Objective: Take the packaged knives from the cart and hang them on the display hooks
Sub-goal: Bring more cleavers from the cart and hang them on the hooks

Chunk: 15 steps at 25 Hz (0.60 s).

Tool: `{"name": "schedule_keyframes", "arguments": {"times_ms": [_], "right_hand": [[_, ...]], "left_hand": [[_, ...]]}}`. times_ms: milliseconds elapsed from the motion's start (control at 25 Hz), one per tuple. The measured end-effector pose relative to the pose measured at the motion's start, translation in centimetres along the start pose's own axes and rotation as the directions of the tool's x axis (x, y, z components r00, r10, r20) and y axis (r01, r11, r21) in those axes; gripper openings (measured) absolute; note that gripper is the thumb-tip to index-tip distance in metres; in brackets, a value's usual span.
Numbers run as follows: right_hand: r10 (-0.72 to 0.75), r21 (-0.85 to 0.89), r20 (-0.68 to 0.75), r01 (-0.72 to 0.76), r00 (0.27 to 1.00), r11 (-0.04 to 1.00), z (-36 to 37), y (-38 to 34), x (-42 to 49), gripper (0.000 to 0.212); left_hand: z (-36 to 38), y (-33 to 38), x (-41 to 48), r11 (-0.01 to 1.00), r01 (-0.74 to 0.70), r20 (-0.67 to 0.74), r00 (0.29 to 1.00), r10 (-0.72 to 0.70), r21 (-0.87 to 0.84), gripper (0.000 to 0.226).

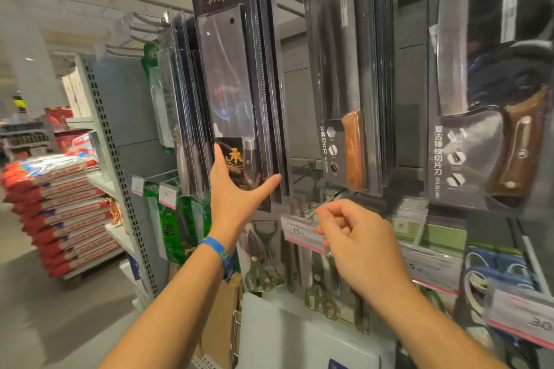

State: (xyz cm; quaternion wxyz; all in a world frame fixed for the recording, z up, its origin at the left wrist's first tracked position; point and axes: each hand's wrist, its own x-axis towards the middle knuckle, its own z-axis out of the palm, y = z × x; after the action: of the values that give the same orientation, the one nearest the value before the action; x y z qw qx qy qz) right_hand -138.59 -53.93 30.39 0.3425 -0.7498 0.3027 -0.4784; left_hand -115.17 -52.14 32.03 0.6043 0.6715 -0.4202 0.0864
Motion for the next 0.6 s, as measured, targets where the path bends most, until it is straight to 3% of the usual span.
{"name": "schedule_keyframes", "arguments": {"times_ms": [120,160,280,360,480,600], "right_hand": [[-0.01,0.057,-0.002,0.01,1.0,0.998,-0.8,-0.1,-0.3,0.015],[-0.02,0.086,-0.014,0.021,1.0,0.996,-1.5,-0.2,-0.5,0.015],[-0.066,0.132,-0.097,0.079,0.993,0.988,-3.9,-0.4,-0.7,0.014],[-0.096,0.121,-0.181,0.119,0.979,0.986,-6.3,-0.6,-0.7,0.016],[-0.151,0.064,-0.31,0.179,0.939,0.982,-11.5,-0.8,-0.8,0.02],[-0.18,-0.078,-0.445,0.163,0.877,0.984,-18.9,-1.1,-1.6,0.022]], "left_hand": [[-1.0,0.8,-1.1,0.998,0.0,-0.019,1.0,0.001,0.055,0.129],[-1.2,1.5,-1.8,0.992,-0.08,-0.078,0.993,0.088,0.1,0.12],[-0.3,5.6,-4.2,0.877,-0.476,-0.224,0.849,0.478,0.07,0.06],[1.9,9.5,-6.2,0.804,-0.588,-0.215,0.799,0.562,-0.085,0.02],[5.9,15.7,-9.0,0.797,-0.485,-0.06,0.864,0.499,-0.36,0.045],[10.3,20.7,-11.2,0.752,-0.293,0.155,0.873,0.462,-0.591,0.036]]}}
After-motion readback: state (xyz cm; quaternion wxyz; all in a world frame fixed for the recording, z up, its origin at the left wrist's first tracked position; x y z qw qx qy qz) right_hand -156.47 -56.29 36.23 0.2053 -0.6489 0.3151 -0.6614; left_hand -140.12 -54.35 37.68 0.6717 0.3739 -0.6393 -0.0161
